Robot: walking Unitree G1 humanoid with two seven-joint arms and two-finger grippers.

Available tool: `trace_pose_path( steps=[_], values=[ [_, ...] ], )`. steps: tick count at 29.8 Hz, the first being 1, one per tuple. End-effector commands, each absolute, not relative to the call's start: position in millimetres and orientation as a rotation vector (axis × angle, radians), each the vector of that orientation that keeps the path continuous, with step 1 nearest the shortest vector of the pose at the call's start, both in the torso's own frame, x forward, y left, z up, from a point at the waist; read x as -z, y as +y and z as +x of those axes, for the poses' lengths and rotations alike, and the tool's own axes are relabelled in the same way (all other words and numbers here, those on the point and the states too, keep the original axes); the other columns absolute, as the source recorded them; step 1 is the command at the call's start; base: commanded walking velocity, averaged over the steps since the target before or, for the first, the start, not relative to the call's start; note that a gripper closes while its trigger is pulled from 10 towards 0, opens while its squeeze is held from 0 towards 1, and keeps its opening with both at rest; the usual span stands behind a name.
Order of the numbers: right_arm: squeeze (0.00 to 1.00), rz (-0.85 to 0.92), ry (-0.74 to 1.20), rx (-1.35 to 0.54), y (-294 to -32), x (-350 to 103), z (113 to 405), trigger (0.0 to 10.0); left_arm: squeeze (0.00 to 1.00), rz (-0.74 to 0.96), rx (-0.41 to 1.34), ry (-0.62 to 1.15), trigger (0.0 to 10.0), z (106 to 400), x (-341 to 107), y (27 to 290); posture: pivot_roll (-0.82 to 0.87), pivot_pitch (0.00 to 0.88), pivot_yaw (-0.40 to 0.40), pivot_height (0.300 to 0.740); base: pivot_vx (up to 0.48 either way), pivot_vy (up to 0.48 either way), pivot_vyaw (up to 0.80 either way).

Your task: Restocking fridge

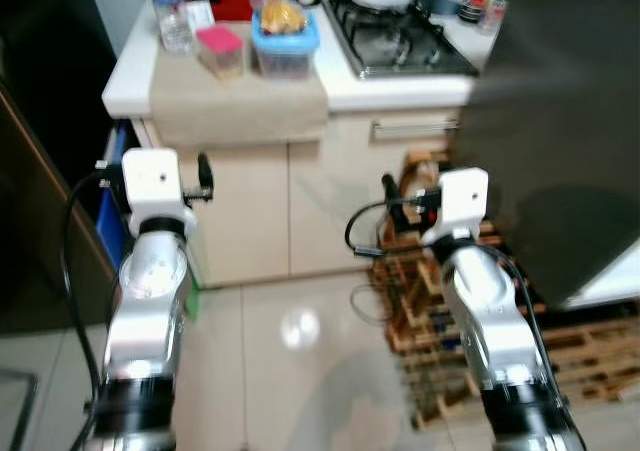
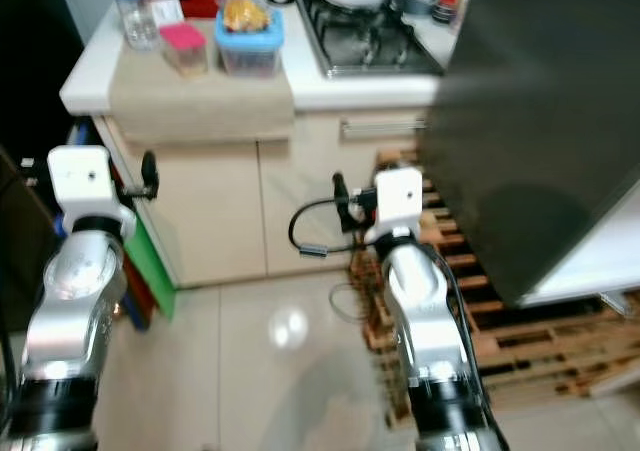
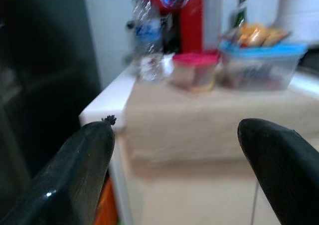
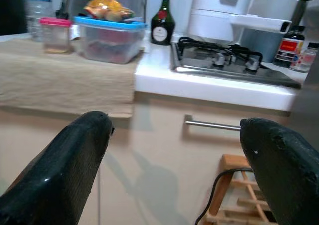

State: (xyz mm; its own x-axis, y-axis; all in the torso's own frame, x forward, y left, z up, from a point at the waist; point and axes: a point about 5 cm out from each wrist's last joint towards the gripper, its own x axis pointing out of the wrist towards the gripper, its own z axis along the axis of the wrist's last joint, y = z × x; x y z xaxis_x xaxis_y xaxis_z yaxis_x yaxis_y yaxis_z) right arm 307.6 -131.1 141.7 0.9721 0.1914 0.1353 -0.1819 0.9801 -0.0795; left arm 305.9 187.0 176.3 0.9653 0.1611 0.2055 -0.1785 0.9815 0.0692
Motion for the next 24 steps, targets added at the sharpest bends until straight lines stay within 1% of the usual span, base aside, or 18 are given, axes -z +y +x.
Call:
trace_pose_path(
  steps=[1, 4, 7, 12, 14, 18, 19, 23, 24],
  values=[
    [0.00, -0.094, -0.191, -0.165, -136.5, -150.8, 307.3, 10.0, 0.00, 0.072, -0.117, -0.262, 10.0, 308.8, -188.4, 174.9, -0.08, 0.021, -0.008, 0.740, 0.394, 0.000, 0.00],
    [0.00, -0.088, -0.234, -0.154, -134.5, -159.7, 308.1, 10.0, 0.00, 0.072, -0.109, -0.284, 10.0, 310.8, -193.9, 172.7, -0.08, 0.022, -0.009, 0.740, 0.410, 0.000, 0.00],
    [0.00, -0.091, -0.228, -0.152, -135.0, -158.3, 309.5, 10.0, 0.00, 0.075, -0.101, -0.291, 10.0, 310.4, -194.6, 170.6, -0.08, 0.019, -0.009, 0.740, 0.428, 0.000, 0.00],
    [0.00, -0.087, -0.220, -0.182, -133.2, -156.3, 308.8, 10.0, 0.00, 0.072, -0.108, -0.315, 10.0, 310.2, -196.8, 171.4, -0.08, 0.021, -0.016, 0.740, 0.480, 0.000, 0.73],
    [0.00, -0.072, -0.213, -0.150, -136.3, -155.9, 310.5, 10.0, 0.00, 0.060, -0.089, -0.339, 10.0, 312.2, -201.4, 169.4, -0.08, 0.023, -0.019, 0.740, 0.480, 0.000, 0.00],
    [0.00, -0.074, -0.227, -0.154, -136.9, -158.1, 310.4, 10.0, 0.00, 0.057, -0.067, -0.353, 10.0, 313.2, -204.4, 166.0, -0.08, 0.025, -0.019, 0.740, 0.480, 0.000, 0.00],
    [0.00, -0.087, -0.224, -0.159, -136.7, -158.5, 310.0, 10.0, 0.00, 0.069, -0.039, -0.378, 10.0, 313.8, -209.2, 161.4, -0.09, 0.025, -0.018, 0.740, 0.480, 0.000, 0.00],
    [0.00, -0.070, -0.233, -0.154, -137.0, -159.8, 309.3, 10.0, 0.00, 0.071, -0.024, -0.399, 10.0, 314.6, -214.0, 158.4, -0.09, 0.026, -0.012, 0.740, 0.480, 0.000, -0.79],
    [0.00, -0.065, -0.250, -0.144, -137.9, -162.5, 308.7, 10.0, 0.00, 0.066, -0.025, -0.404, 10.0, 314.8, -215.8, 158.5, -0.09, 0.028, -0.011, 0.740, 0.480, 0.000, 0.00]
  ],
)
